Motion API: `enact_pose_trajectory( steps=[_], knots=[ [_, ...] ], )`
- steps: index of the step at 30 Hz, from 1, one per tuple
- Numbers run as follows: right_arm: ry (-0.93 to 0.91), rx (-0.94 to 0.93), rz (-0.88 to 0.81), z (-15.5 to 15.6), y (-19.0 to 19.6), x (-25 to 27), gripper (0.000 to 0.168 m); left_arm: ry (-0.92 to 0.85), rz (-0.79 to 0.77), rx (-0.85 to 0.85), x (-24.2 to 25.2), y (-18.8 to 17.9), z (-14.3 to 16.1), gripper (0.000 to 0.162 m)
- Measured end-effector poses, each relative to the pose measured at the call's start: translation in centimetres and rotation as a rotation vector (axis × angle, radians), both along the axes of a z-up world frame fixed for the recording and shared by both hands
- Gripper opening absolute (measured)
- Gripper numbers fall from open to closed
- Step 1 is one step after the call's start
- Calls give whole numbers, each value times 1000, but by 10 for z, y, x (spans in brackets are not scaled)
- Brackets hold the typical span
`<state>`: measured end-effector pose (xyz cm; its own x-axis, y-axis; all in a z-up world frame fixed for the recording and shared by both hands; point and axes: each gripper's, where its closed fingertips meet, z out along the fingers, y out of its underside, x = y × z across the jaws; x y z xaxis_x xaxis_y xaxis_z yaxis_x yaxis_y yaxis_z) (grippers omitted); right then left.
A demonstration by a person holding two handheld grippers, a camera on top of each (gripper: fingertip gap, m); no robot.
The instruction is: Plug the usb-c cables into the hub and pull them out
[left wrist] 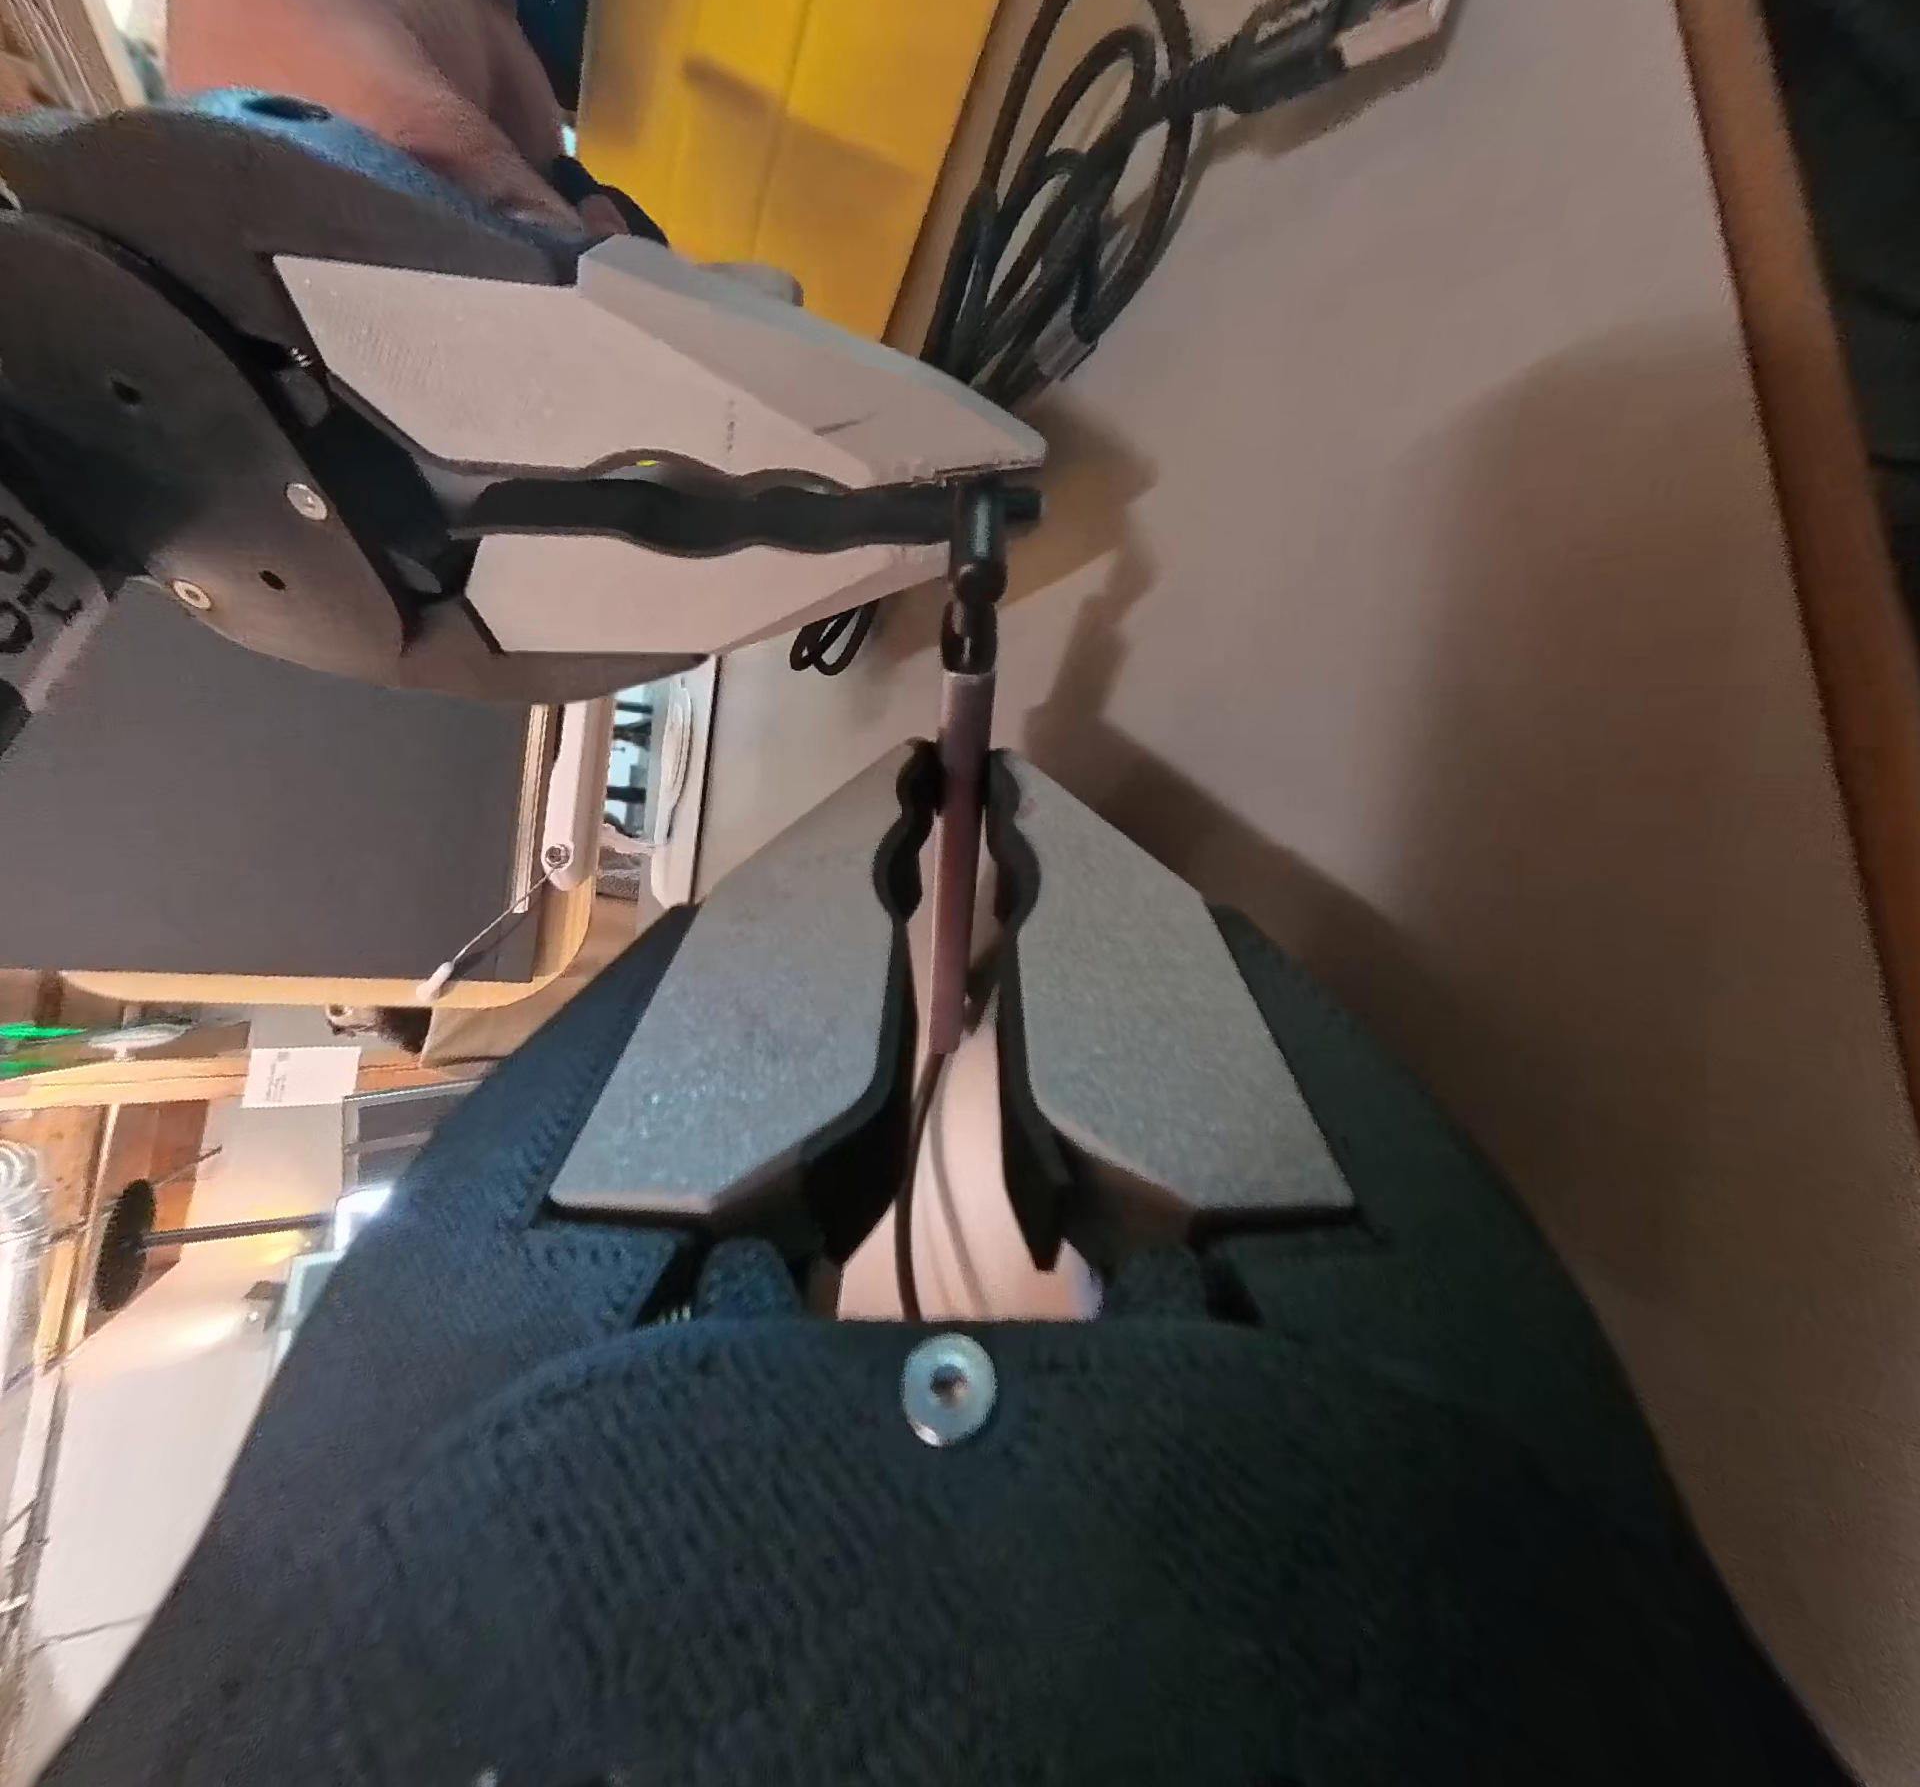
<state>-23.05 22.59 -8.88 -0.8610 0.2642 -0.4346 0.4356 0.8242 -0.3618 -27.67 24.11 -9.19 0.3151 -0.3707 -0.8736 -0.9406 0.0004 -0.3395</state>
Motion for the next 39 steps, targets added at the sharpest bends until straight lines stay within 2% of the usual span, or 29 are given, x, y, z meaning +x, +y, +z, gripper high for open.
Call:
enact_pose_trajectory(
  steps=[6, 11, 13, 20, 24, 28, 31, 33, 35, 39],
  knots=[
    [23, -13, -73, 0, -3, -2, 4, -15, -10, 9, 0, -2, 1, 7],
    [24, -2, -194, -6, 0, -10, 4, 59, 49, 28, -8, 1, -4, 7],
    [19, -1, -210, -6, 1, -11, 4, 20, 55, 17, -7, 2, -3, 6],
    [-26, 11, -207, -12, 3, -10, 5, 62, 52, 26, -7, 4, -6, 6],
    [173, 44, -190, 3, 18, -24, 6, 65, 126, 63, -19, 15, 2, 8],
    [341, 10, -336, 41, 30, -38, 40, -93, 173, 0, -25, 23, 11, 8],
    [488, 30, -398, 53, 29, -40, 60, -233, 176, -53, -23, 31, 33, 7],
    [640, 130, -433, 61, 40, -48, 63, -302, 160, -60, -21, 36, 54, 7],
    [767, 215, -473, 75, 53, -51, 58, -366, 143, -107, -18, 38, 67, 7],
    [824, 131, -507, 99, 32, -37, 46, -433, 96, -133, 8, 36, 92, 7]
  ],
)
